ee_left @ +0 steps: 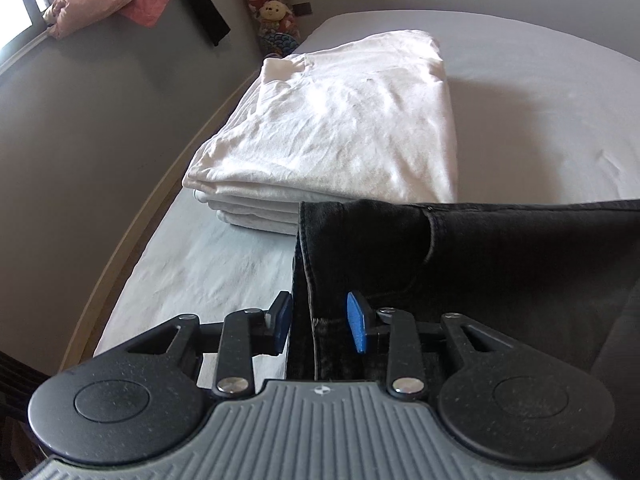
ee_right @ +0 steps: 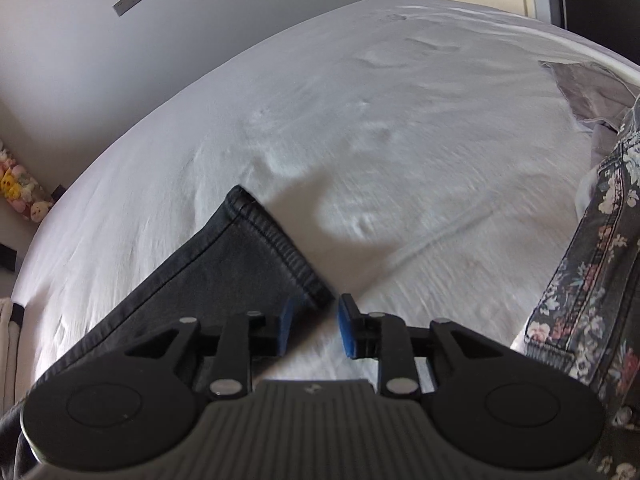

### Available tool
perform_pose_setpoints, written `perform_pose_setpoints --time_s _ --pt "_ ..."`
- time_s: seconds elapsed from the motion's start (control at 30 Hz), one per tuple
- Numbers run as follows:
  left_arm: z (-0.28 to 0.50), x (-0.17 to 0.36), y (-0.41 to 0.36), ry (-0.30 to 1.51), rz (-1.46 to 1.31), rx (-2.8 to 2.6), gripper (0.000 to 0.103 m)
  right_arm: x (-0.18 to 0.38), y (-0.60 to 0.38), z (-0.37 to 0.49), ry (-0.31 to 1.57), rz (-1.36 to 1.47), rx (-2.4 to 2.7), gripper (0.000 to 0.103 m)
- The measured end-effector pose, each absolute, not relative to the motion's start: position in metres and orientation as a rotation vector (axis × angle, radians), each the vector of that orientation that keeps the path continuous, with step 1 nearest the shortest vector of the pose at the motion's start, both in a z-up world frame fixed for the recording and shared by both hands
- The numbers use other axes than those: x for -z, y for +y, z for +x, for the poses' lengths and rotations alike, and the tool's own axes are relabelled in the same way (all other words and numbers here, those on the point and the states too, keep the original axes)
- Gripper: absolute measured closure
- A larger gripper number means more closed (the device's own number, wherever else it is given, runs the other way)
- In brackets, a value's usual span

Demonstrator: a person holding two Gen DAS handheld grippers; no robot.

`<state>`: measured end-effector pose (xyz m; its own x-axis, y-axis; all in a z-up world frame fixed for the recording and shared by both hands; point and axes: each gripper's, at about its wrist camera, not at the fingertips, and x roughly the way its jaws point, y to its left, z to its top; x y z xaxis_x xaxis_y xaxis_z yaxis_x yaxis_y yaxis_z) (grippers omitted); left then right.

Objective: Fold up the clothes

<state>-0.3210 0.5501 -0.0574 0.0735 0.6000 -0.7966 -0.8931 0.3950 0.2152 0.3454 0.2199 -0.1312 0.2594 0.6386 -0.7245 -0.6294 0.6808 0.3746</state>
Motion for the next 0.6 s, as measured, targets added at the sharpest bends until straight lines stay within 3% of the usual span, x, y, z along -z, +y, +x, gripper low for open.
perform_pose_setpoints --time_s 0.3,0.37,0.6 --pt "-0.327 0.040 0.470 0.973 -0.319 -0.979 0.067 0.128 0.218 0.242 1.160 -0.113 -1.105 0.061" --pt "-0.327 0.038 0.455 0.980 -0.310 -0.930 0.067 0.131 0.217 0.216 1.194 -0.142 -1.154 0.051" --pt "-0.328 0.036 0.410 1.009 -0.246 -0.836 0.064 0.150 0.208 0.150 1.311 -0.148 -1.238 0.042"
